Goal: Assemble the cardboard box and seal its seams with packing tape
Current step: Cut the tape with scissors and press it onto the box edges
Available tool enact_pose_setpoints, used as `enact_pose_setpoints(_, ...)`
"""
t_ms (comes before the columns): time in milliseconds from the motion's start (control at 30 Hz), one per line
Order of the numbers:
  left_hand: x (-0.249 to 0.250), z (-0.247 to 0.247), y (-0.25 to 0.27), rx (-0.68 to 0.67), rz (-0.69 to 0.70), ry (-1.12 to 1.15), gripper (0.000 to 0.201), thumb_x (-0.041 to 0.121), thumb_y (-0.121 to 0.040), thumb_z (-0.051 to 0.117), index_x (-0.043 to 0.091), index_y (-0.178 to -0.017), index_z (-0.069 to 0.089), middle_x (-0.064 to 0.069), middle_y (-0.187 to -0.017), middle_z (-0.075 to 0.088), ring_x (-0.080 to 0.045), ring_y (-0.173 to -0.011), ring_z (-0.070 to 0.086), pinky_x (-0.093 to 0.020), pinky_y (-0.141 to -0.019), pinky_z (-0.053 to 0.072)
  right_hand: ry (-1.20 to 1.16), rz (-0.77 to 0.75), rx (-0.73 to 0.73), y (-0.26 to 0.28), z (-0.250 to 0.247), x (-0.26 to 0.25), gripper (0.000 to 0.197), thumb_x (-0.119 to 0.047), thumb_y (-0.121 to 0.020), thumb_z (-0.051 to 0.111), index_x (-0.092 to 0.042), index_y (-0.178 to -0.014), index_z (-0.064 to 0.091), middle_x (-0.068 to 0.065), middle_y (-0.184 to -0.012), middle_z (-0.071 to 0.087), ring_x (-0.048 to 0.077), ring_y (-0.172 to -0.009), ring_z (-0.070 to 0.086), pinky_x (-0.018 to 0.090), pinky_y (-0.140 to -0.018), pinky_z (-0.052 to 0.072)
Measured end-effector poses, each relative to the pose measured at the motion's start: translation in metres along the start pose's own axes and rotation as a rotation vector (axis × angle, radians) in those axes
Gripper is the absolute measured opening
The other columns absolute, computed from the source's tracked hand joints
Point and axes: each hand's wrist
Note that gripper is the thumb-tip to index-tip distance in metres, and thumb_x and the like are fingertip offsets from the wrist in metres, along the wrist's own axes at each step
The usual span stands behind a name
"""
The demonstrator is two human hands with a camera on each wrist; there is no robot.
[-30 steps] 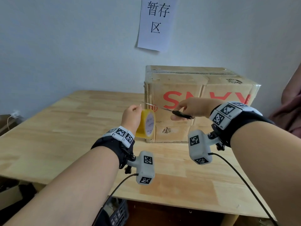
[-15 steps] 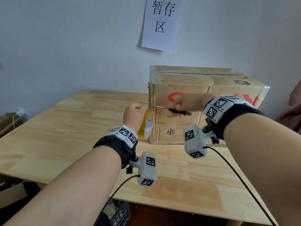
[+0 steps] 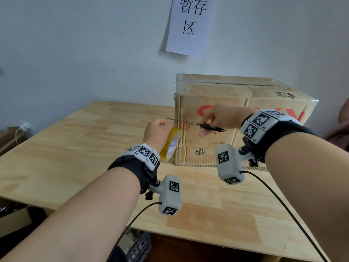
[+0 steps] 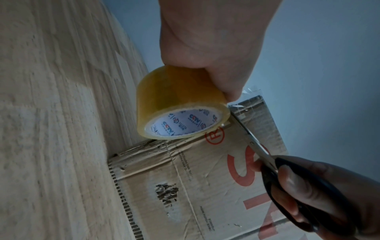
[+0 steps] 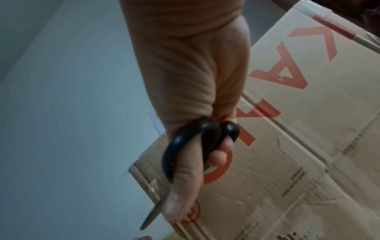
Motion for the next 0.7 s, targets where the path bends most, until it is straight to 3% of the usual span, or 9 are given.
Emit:
enact_pose_setpoints(167, -0.016, -0.011, 0.000, -0.011, -0.004, -0.141, 0.026, 0.026, -0.094, 0.050, 0.010, -0.111, 0.061, 0.001, -0.095, 0.057, -0.018, -0.087, 0.052, -0.027, -0.073, 0.039, -0.032, 0.012, -0.063, 0.002, 0.016, -0.007, 0.048, -0.054, -0.073, 0.071, -0.020, -0.106, 0.064, 0.000, -0.072, 0.067, 0.011, -0.064, 0.058, 0.032, -0.077, 0.052)
enact_pose_setpoints(233, -0.028, -0.018, -0.002, -0.019, 0.017, -0.236, 0.025, 0.028, -0.094, 0.050, 0.012, -0.110, 0.061, 0.000, -0.100, 0.059, -0.017, -0.086, 0.052, -0.027, -0.073, 0.040, 0.001, 0.040, -0.145, 0.001, 0.030, -0.013, 0.063, -0.063, -0.068, 0.068, -0.013, -0.105, 0.064, 0.000, -0.076, 0.066, 0.013, -0.067, 0.057, 0.032, -0.081, 0.050)
enact_pose_setpoints(300, -0.041, -0.027, -0.004, -0.021, 0.036, -0.339, 0.023, 0.029, -0.093, 0.051, 0.014, -0.107, 0.062, -0.003, -0.109, 0.063, -0.017, -0.085, 0.052, -0.028, -0.073, 0.041, 0.007, 0.065, -0.197, -0.005, 0.050, -0.019, 0.075, -0.072, -0.063, 0.064, -0.005, -0.099, 0.064, 0.003, -0.074, 0.061, 0.017, -0.066, 0.052, 0.029, -0.072, 0.048)
enact_pose_setpoints(333, -0.049, -0.031, -0.005, -0.023, 0.038, -0.391, 0.023, 0.028, -0.093, 0.052, 0.014, -0.108, 0.061, -0.004, -0.113, 0.063, -0.017, -0.085, 0.052, -0.028, -0.073, 0.041, -0.033, 0.072, -0.196, -0.011, 0.062, -0.022, 0.069, -0.069, -0.067, 0.065, -0.005, -0.092, 0.063, 0.003, -0.069, 0.059, 0.018, -0.062, 0.049, 0.026, -0.063, 0.045)
enact_pose_setpoints(433, -0.075, -0.044, -0.007, -0.057, 0.028, -0.543, 0.029, 0.025, -0.095, 0.050, 0.013, -0.120, 0.055, -0.008, -0.116, 0.062, -0.022, -0.085, 0.058, -0.030, -0.072, 0.044, -0.206, 0.115, -0.141, -0.029, 0.099, -0.030, 0.040, -0.040, -0.085, 0.070, -0.003, -0.088, 0.052, 0.002, -0.055, 0.060, 0.018, -0.048, 0.050, 0.023, -0.045, 0.035)
enact_pose_setpoints(500, -0.096, -0.052, -0.011, -0.082, 0.010, -0.628, 0.037, 0.024, -0.095, 0.050, 0.012, -0.130, 0.047, -0.010, -0.107, 0.064, -0.025, -0.083, 0.059, -0.033, -0.071, 0.046, -0.210, 0.130, -0.116, -0.042, 0.121, -0.038, 0.044, -0.039, -0.082, 0.073, -0.003, -0.085, 0.050, 0.008, -0.058, 0.062, 0.020, -0.048, 0.057, 0.024, -0.044, 0.041)
enact_pose_setpoints(600, -0.127, -0.059, -0.021, -0.130, -0.006, -0.769, 0.035, 0.024, -0.092, 0.051, 0.011, -0.123, 0.041, -0.008, -0.109, 0.064, -0.029, -0.094, 0.062, -0.039, -0.083, 0.050, -0.103, 0.173, -0.156, -0.065, 0.152, -0.056, 0.047, -0.047, -0.082, 0.069, -0.006, -0.075, 0.048, 0.005, -0.057, 0.062, 0.019, -0.055, 0.062, 0.026, -0.058, 0.051)
enact_pose_setpoints(633, -0.134, -0.062, -0.025, -0.144, 0.005, -0.828, 0.033, 0.025, -0.092, 0.050, 0.011, -0.120, 0.041, -0.007, -0.110, 0.065, -0.029, -0.095, 0.062, -0.039, -0.085, 0.049, -0.062, 0.205, -0.191, -0.074, 0.162, -0.062, 0.048, -0.051, -0.083, 0.066, -0.008, -0.074, 0.047, 0.003, -0.049, 0.060, 0.017, -0.053, 0.061, 0.024, -0.060, 0.051)
enact_pose_setpoints(700, -0.148, -0.068, -0.034, -0.163, 0.027, -0.927, 0.030, 0.026, -0.093, 0.047, 0.010, -0.118, 0.042, -0.006, -0.104, 0.067, -0.028, -0.092, 0.063, -0.036, -0.085, 0.046, 0.028, 0.249, -0.225, -0.090, 0.182, -0.072, 0.050, -0.055, -0.085, 0.062, -0.011, -0.069, 0.043, -0.002, -0.030, 0.049, 0.012, -0.043, 0.058, 0.020, -0.052, 0.048)
Point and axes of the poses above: each hand's wrist, its own y-axis away from the middle knuckle, its own z-axis out of the palm, x = y × z
